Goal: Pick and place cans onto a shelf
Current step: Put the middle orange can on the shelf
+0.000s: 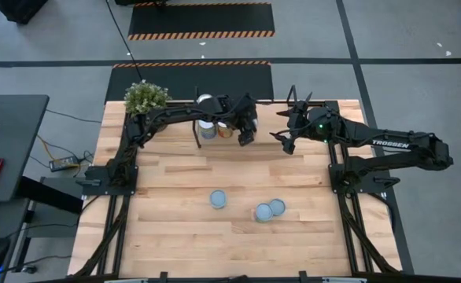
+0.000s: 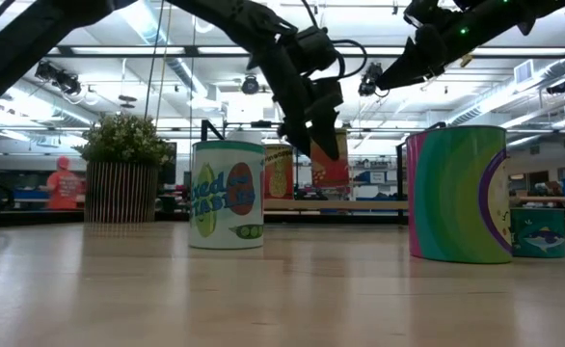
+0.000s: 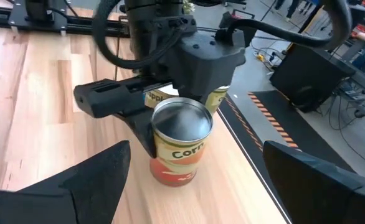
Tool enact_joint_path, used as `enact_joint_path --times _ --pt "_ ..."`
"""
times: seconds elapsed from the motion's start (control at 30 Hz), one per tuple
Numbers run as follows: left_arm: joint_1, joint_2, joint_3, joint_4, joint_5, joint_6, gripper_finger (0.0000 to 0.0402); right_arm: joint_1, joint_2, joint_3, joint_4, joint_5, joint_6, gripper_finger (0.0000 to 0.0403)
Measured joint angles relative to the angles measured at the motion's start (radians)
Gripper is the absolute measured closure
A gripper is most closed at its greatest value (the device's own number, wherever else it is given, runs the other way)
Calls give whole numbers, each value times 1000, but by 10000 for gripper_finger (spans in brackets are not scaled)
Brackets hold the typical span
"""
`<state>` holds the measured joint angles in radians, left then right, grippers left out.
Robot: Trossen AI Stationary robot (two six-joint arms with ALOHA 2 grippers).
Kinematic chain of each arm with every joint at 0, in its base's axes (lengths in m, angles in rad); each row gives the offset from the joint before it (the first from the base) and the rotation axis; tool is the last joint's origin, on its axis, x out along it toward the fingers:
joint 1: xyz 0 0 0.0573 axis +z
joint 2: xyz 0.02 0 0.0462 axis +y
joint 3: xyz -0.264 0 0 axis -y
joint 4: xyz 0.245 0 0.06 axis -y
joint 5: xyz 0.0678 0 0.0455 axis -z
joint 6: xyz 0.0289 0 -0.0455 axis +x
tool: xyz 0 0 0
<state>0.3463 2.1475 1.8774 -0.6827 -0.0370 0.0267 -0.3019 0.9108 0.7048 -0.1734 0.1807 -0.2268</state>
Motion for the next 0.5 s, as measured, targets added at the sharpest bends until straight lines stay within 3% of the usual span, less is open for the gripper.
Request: enact_joint_path --times 0.2,0.5 --pt "18 0 0 6 59 -46 85 0 0 0 -1 -32 0 29" --pt "17 0 0 20 52 -57 85 0 0 0 -2 -52 8 29"
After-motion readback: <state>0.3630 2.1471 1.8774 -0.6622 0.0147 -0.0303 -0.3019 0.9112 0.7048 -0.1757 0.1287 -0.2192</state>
